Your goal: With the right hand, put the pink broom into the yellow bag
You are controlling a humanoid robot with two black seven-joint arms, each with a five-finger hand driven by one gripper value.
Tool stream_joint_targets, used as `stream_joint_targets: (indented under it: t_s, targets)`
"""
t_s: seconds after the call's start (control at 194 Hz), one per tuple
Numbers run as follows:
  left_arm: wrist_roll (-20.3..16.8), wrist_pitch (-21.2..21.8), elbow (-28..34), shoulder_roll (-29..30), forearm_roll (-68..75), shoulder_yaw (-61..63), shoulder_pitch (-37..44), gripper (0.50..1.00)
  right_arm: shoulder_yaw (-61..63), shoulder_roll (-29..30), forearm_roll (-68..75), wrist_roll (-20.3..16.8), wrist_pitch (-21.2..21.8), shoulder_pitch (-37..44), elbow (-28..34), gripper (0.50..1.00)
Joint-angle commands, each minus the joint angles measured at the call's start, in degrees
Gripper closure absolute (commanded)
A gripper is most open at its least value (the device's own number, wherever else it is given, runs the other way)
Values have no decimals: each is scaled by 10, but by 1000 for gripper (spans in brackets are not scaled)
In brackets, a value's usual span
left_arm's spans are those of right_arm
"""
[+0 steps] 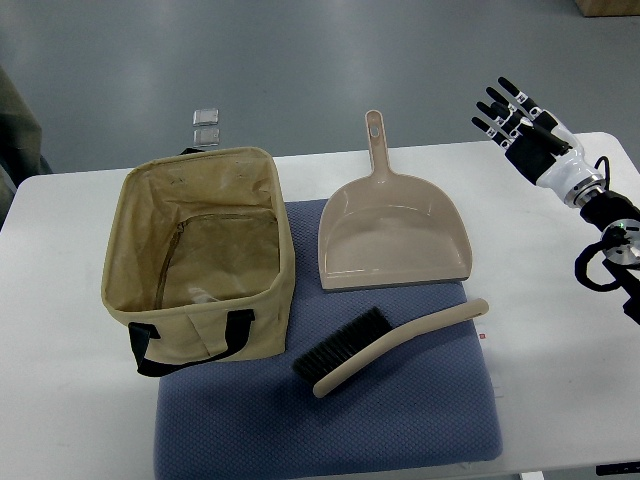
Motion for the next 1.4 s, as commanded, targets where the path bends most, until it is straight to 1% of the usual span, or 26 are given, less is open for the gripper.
stream_joint_targets:
  t_s: [0.0, 0.506, 1.394]
  targets:
    - [-1, 0, 0, 0, 0, -4, 0, 500, 0, 0, 0, 0, 0, -1, 2, 572]
    - [-3, 0, 6, 0, -4, 0, 2, 500, -3, 0, 0, 0, 7, -1, 2, 572]
    - [-3, 0, 3, 0, -4, 0, 2, 500, 2, -7, -1, 0, 37, 2, 1, 572]
